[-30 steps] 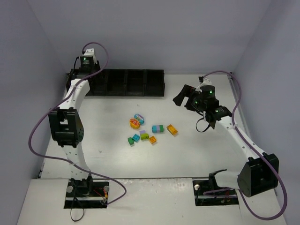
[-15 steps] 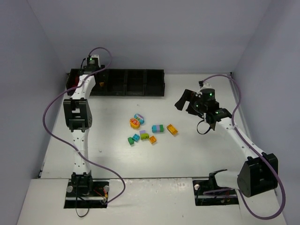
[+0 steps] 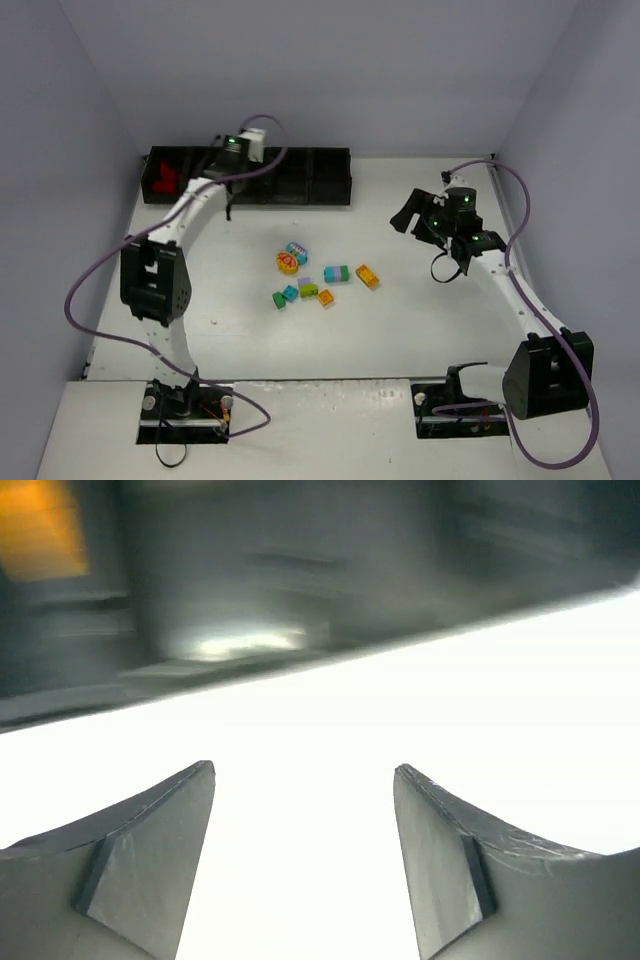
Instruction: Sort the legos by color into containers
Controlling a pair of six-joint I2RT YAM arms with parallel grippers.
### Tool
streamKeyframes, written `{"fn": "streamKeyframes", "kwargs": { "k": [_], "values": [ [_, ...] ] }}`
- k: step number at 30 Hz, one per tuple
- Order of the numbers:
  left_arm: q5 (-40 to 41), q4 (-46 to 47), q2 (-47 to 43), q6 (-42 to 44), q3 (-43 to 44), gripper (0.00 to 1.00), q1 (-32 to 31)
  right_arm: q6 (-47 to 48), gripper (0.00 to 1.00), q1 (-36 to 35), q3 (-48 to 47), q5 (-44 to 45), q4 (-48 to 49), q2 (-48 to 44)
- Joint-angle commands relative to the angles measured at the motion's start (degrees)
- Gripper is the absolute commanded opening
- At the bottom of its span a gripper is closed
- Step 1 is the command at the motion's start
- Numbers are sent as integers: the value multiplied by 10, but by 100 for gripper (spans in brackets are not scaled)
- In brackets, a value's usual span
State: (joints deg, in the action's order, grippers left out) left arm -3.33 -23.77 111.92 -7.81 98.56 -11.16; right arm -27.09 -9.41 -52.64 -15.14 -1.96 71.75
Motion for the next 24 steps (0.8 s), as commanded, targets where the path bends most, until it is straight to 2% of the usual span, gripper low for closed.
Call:
{"fn": "streamKeyframes", "kwargs": {
  "k": [1, 5, 9, 13, 24],
  "values": [
    [-62, -13, -98, 16, -49, 65, -132, 16, 72, 15, 0, -19, 22, -14],
    [-62, -36, -146, -10, -134, 65, -256, 20, 72, 16, 3, -26, 22, -9],
    [-30, -74, -145, -35, -156, 65, -358, 17, 73, 16, 11, -31, 22, -14],
    [-12, -86, -122, -45, -167, 65, -385, 12, 73, 16, 21, -38, 24, -28],
    [-3, -102, -45, -12, -145, 63, -403, 4, 73, 16, 39, -51, 23, -59]
  ]
}}
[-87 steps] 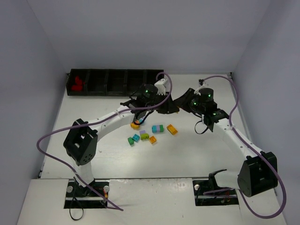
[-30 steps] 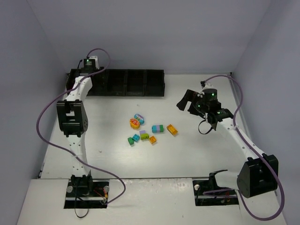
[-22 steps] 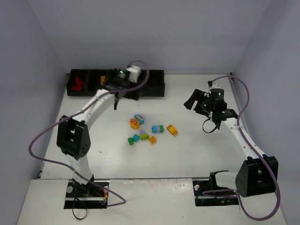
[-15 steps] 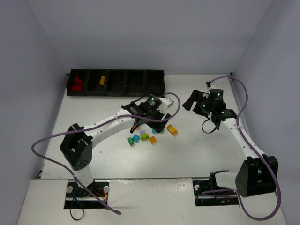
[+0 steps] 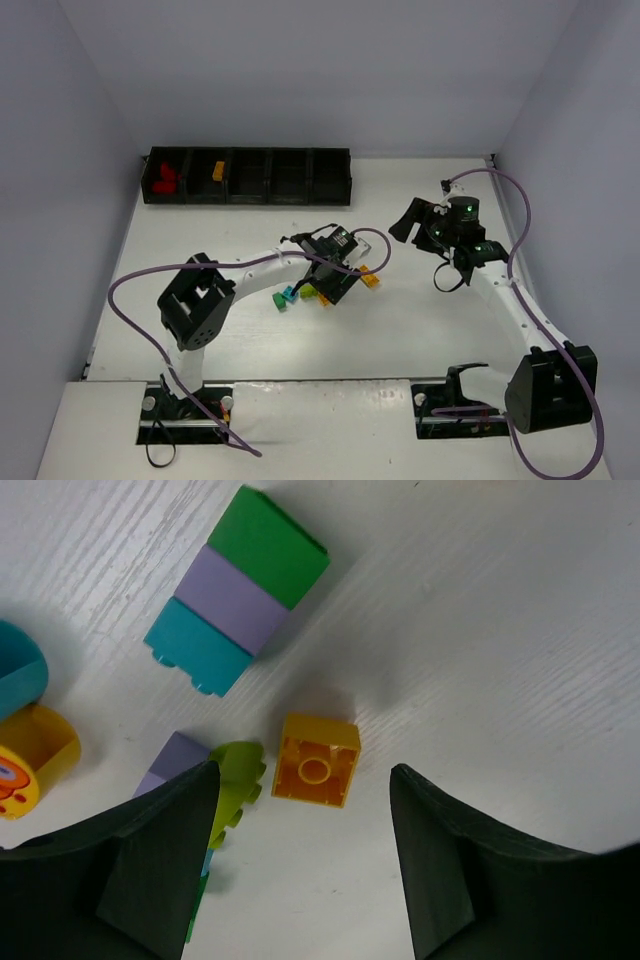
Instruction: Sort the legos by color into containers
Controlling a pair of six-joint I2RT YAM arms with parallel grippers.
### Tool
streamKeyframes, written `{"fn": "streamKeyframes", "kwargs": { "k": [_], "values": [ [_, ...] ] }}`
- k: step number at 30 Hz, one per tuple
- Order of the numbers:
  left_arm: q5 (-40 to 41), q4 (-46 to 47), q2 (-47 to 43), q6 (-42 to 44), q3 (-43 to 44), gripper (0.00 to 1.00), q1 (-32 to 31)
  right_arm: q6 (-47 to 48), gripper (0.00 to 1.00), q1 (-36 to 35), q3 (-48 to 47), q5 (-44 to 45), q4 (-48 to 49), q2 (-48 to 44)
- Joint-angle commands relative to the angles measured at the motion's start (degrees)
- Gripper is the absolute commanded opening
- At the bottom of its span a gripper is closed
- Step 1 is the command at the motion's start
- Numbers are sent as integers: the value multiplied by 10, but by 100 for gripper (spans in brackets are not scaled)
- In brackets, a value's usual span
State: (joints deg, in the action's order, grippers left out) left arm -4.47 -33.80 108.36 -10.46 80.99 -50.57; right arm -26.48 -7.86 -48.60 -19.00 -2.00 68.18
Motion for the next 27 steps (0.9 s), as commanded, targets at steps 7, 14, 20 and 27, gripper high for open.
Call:
{"fn": "streamKeyframes", "kwargs": {
  "k": [7, 14, 20, 27],
  "values": [
    [14, 11, 14, 25, 31, 58, -15, -9, 73, 1, 3, -16, 23, -29],
    [13, 8, 23, 29, 16, 55, -16, -9, 73, 0, 5, -13, 23, -30],
    [32, 13, 16, 25, 27, 20, -16, -11, 73, 0, 3, -11, 23, -24],
    [83, 20, -96, 12, 45, 7, 44, -13, 73, 1, -4, -13, 23, -26]
  ]
}}
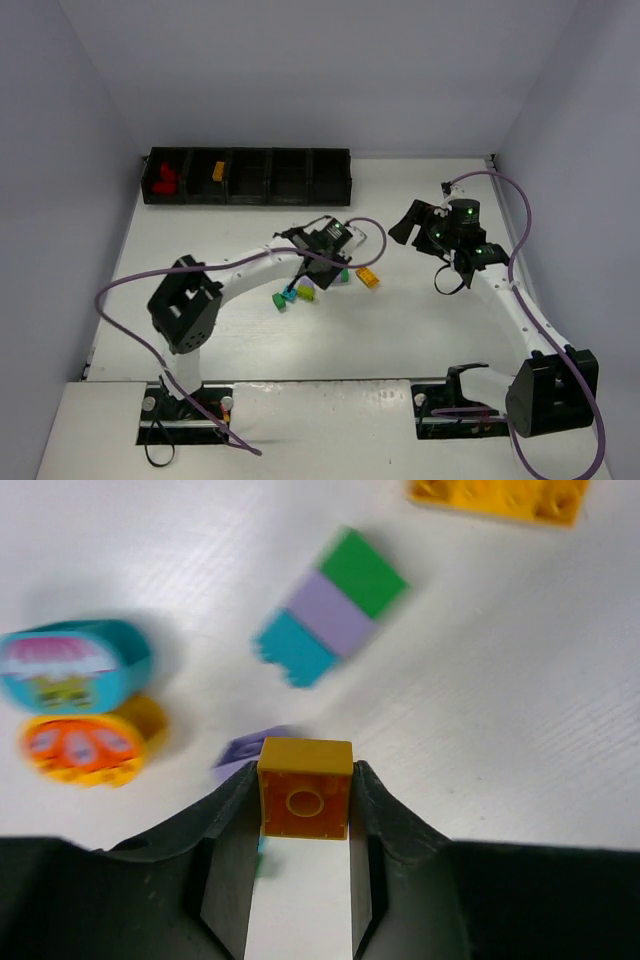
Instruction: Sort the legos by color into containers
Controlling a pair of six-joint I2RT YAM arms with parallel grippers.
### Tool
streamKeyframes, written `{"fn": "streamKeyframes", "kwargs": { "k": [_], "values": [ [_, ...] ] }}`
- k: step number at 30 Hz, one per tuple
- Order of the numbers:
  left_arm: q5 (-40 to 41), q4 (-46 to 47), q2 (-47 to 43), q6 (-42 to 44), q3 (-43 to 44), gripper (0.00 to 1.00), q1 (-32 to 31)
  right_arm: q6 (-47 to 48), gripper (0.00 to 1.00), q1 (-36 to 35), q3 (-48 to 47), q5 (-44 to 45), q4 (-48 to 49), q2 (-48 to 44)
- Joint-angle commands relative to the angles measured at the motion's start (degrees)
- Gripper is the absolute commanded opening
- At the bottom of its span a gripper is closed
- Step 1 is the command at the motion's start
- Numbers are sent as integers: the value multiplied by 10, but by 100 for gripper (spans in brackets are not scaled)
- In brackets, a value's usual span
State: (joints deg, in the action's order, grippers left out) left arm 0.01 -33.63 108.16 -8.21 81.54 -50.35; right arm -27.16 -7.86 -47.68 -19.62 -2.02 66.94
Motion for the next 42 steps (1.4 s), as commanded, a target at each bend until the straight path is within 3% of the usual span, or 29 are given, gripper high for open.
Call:
{"fn": "streamKeyframes", "kwargs": {
  "k": [1, 6, 11, 17, 22, 25, 31, 34, 37, 42],
  "values": [
    [44, 22, -117, -13, 42, 7, 79, -9, 73, 0, -14, -7, 23, -13],
    [62, 84, -130, -1, 77, 8, 221, -10, 73, 0, -17, -10, 23, -6],
    [73, 125, -44, -18, 161, 8, 362, -7, 74, 0, -19, -13, 23, 0],
    [71, 139, 71, -65, 306, 10, 455, -9, 74, 1, -16, -17, 23, 9],
    [41, 151, 156, -87, 401, 12, 488, -3, 74, 0, -17, -21, 23, 18],
    [40, 147, 195, -90, 433, 20, 496, -1, 74, 0, -16, -24, 23, 21],
    [37, 151, 223, -88, 460, 56, 501, 1, 75, 0, -17, -24, 23, 22],
    [20, 156, 203, -84, 438, 64, 501, 3, 75, 0, -21, -28, 23, 29],
    [-20, 160, 171, -73, 399, 65, 500, 5, 75, 0, -28, -31, 23, 35],
    [-127, 159, 46, -9, 255, 70, 468, 16, 75, -3, -43, -43, 23, 48]
  ]
}}
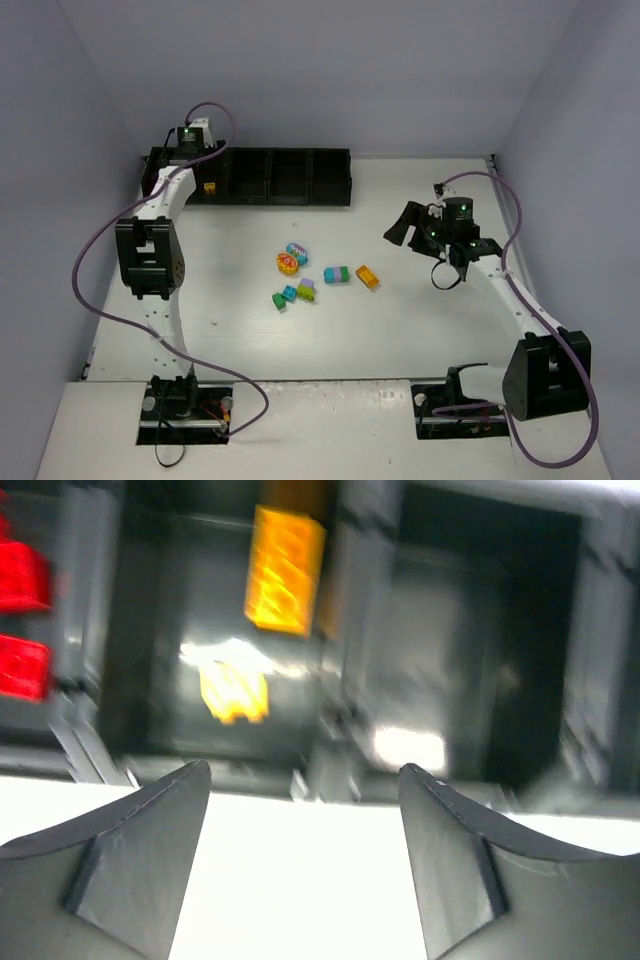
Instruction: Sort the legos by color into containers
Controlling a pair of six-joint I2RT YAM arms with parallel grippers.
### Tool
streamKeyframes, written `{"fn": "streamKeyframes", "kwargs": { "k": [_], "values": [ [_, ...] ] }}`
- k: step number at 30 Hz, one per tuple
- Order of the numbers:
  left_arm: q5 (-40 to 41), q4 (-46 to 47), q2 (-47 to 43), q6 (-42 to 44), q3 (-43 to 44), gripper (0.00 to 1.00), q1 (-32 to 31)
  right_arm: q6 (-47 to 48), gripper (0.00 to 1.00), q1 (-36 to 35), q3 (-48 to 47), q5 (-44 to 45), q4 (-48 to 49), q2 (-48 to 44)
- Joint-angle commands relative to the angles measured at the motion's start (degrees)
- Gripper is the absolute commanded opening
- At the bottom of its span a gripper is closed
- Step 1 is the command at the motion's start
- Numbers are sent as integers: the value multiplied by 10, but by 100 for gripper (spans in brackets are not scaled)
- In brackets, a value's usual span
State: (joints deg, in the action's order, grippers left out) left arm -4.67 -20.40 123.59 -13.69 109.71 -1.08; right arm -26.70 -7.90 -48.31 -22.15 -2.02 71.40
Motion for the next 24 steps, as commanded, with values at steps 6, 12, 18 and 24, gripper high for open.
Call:
{"fn": "streamKeyframes", "kwargs": {
  "k": [6, 12, 18, 24],
  "values": [
    [-117, -26, -215, 151, -216, 78, -148, 28, 77, -18, -46, -27, 23, 17],
    [-128, -67, -238, 176, -304, 79, -221, 27, 79, -51, -50, -21, 23, 30],
    [-108, -82, -206, 177, -302, 79, -252, 22, 79, -74, -44, -15, 26, 30],
    [-78, -108, -165, 183, -289, 79, -273, 14, 79, -77, -35, -13, 28, 16]
  ]
}}
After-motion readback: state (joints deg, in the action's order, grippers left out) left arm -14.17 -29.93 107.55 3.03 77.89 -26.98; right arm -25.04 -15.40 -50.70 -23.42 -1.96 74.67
